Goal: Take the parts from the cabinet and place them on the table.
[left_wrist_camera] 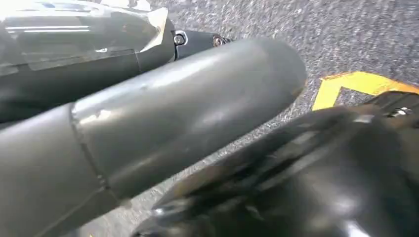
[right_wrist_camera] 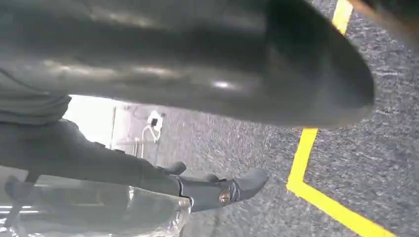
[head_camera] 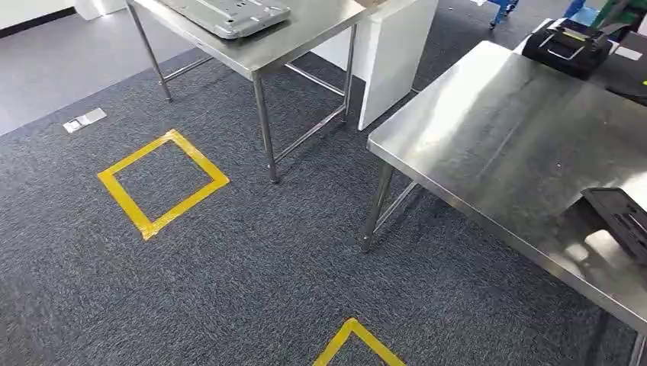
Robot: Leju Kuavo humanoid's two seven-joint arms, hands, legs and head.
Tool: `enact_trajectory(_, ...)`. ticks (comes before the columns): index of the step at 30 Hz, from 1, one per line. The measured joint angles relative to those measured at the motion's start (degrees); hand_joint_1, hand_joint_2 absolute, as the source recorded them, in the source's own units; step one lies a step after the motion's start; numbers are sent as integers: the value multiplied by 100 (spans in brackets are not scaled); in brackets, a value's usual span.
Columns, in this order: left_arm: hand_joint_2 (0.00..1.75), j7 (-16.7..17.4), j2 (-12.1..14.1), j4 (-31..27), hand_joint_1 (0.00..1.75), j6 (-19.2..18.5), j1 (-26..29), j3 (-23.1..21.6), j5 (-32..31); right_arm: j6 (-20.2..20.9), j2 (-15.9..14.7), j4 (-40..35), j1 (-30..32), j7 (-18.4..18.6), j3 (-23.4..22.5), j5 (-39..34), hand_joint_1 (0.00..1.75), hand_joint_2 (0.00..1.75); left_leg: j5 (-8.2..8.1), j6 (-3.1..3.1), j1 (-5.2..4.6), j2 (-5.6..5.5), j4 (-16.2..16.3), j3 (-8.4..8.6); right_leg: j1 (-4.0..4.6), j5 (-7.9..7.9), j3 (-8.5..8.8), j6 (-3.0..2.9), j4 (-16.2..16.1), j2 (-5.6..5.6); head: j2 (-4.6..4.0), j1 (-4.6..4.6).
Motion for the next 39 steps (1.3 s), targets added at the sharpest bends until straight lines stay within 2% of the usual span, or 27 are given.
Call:
enact_trajectory(1,0,0,-7,0,0,0,0,0,0,4,-9,0,4,2,0,0,0,0,11,-18,3,-85,1,3,-20,213,226,53,-483,51,0,0)
enact_trajectory(2,0,0,-15,-2,0,0,-1,0,2,11,-17,2,18,2,0,2,0,0,27,-44,8,-177,1,1,-57,419,473,88,-1026,228,0,2)
enact_trajectory(3,0,0,-20,-2,0,2,-3,2,11,15,-22,15,32,2,2,22,0,0,36,-84,-24,-235,19,-14,-65,410,522,44,-1267,484,0,0)
enact_trajectory(5,0,0,-22,0,0,11,6,4,28,24,-22,17,6,2,26,48,0,0,64,-158,-26,-315,0,-47,-11,448,506,-105,-1270,362,0,-7)
enact_trajectory(7,0,2,-26,2,0,26,30,7,63,61,-24,20,-2,2,61,109,0,0,95,-223,-12,-407,-38,-63,21,472,539,-193,-1278,266,0,-5)
enact_trajectory(8,0,9,-30,7,0,65,34,20,122,109,-33,20,-11,2,100,168,0,0,56,-222,10,-265,51,-93,-99,524,567,-274,-1319,172,0,-13)
enact_trajectory(9,0,20,-35,7,0,98,25,35,155,140,-35,20,-8,0,118,212,0,0,-96,-228,-18,30,209,-169,-66,537,576,-311,-1328,117,0,-15)
enact_trajectory(10,0,33,-44,9,0,135,22,52,212,162,-37,20,9,-33,142,275,0,0,-349,-243,-18,215,545,-326,-48,544,570,-391,-1325,33,0,-37)
enact_trajectory(11,0,37,-66,9,0,182,15,66,271,168,-44,20,14,-63,173,346,0,0,-650,-267,-10,300,1103,-580,-24,544,557,-396,-1324,-63,0,-35)
enact_trajectory(13,0,52,-98,13,0,225,16,123,354,203,-74,20,7,-63,254,459,0,0,-881,-299,0,339,1779,-882,-2,541,524,-399,-1320,-232,0,-37)
enact_trajectory(15,0,59,-107,17,0,214,17,183,426,249,-94,20,-30,21,323,596,0,0,-635,-306,22,383,1490,-696,4,533,497,-402,-1317,-383,0,-37)
enact_trajectory(17,0,59,-127,17,0,208,-4,232,524,249,-96,20,-59,116,408,695,0,0,-306,-304,31,555,652,-198,1,512,514,-381,-1315,-498,0,-37)
enact_trajectory(18,0,48,-158,17,0,210,-48,278,617,234,-107,20,-73,166,439,765,0,0,-242,-283,15,955,142,146,64,477,573,-327,-1292,-568,0,-39)
enact_trajectory(22,0,-31,-299,20,0,234,-137,481,841,114,-105,26,-141,374,579,914,0,0,-194,-110,-94,668,99,74,103,470,623,-192,-1302,-813,0,2)
enact_trajectory(23,0,-28,-338,20,0,234,-148,509,852,105,-107,28,-146,389,603,920,0,0,-122,-13,-35,585,18,113,92,419,596,-141,-1286,-804,2,-2)
enact_trajectory(24,0,-29,-343,20,0,236,-156,533,863,103,-107,28,-152,398,621,925,0,0,-104,10,-50,538,-4,108,46,326,579,-136,-1161,-503,0,13)
enact_trajectory(25,0,-28,-358,20,0,236,-181,557,868,101,-94,35,-132,398,647,918,0,0,-74,62,-42,467,-5,82,27,129,406,-173,-796,-226,2,4)
enact_trajectory(27,0,-28,-374,20,0,234,-202,594,868,87,-83,39,-147,398,677,916,0,0,-54,90,-55,315,-5,36,26,-258,-70,-201,171,-62,0,20)
enact_trajectory(28,0,-28,-374,20,0,234,-201,610,868,87,-83,39,-162,398,678,909,0,0,-44,97,-72,236,-4,23,31,-321,-214,-176,470,-48,0,20)
enact_trajectory(29,0,-28,-374,22,0,234,-197,623,872,87,-85,39,-176,402,680,913,0,0,-35,98,-79,154,-2,21,26,-273,-225,-142,492,-44,0,17)
enact_trajectory(30,0,-28,-374,22,0,230,-197,625,879,87,-85,39,-172,424,686,922,0,0,-27,88,-81,59,-1,21,26,-130,-112,-92,258,-34,0,20)
enact_trajectory(32,0,-28,-380,22,0,214,-207,627,883,76,-85,39,-165,474,704,962,0,0,-1,56,-78,-126,0,29,22,317,357,-5,-741,91,0,20)
enact_trajectory(33,0,-28,-387,22,0,214,-211,629,883,74,-85,46,-150,492,706,971,0,0,17,29,-72,-197,0,14,-7,436,550,-23,-1228,395,0,24)
enact_trajectory(34,0,-28,-391,22,0,214,-227,629,885,74,-85,63,-131,498,706,975,0,0,22,-7,-114,-273,23,-8,25,420,541,-91,-1305,432,0,13)
enact_trajectory(37,0,-28,-400,24,0,214,-228,632,887,59,-83,63,-167,503,713,977,0,0,80,-118,-71,-390,-34,-45,96,449,527,-249,-1291,282,0,15)
enact_trajectory(38,0,-28,-402,24,0,214,-230,636,887,59,-83,63,-165,503,717,981,0,0,85,-151,-76,-419,-13,-69,13,505,581,-325,-1363,204,0,11)
enact_trajectory(39,0,-28,-402,24,0,214,-231,638,890,57,-85,66,-159,514,723,990,0,0,-23,-141,-76,-140,109,-130,-17,535,601,-371,-1374,126,0,7)
